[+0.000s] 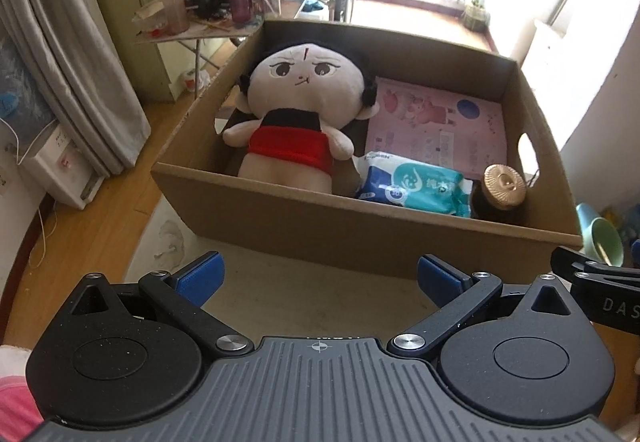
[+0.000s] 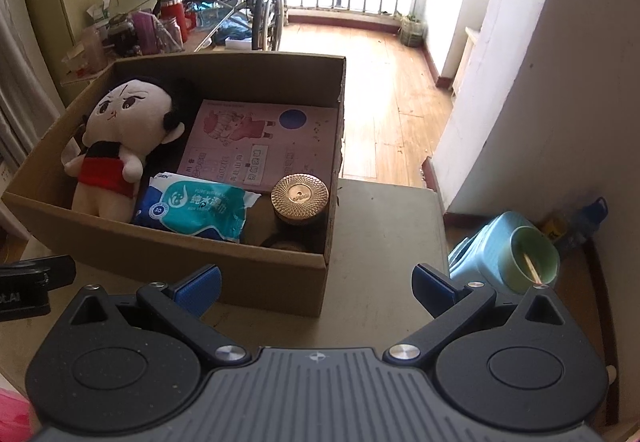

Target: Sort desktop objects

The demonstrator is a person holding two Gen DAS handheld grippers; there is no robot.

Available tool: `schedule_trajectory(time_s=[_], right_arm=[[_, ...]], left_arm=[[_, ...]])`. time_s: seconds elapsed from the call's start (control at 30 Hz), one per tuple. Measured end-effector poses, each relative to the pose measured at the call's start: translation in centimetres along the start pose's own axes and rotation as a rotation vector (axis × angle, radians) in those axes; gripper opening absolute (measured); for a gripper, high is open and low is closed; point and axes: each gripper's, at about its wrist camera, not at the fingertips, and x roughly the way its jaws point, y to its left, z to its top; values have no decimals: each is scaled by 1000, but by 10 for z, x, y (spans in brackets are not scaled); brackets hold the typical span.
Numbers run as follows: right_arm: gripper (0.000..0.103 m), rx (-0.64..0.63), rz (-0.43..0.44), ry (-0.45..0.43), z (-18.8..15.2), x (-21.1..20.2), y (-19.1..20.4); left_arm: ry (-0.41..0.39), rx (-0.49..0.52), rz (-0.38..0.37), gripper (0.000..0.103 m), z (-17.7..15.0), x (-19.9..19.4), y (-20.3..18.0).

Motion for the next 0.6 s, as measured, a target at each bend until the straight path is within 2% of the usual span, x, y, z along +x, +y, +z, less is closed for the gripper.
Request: schedule_trajectory(time_s=[0.6], right_arm=[[103, -18, 1, -1, 6, 4, 3]], left_arm=[[17, 21, 14, 103, 9, 9, -4]])
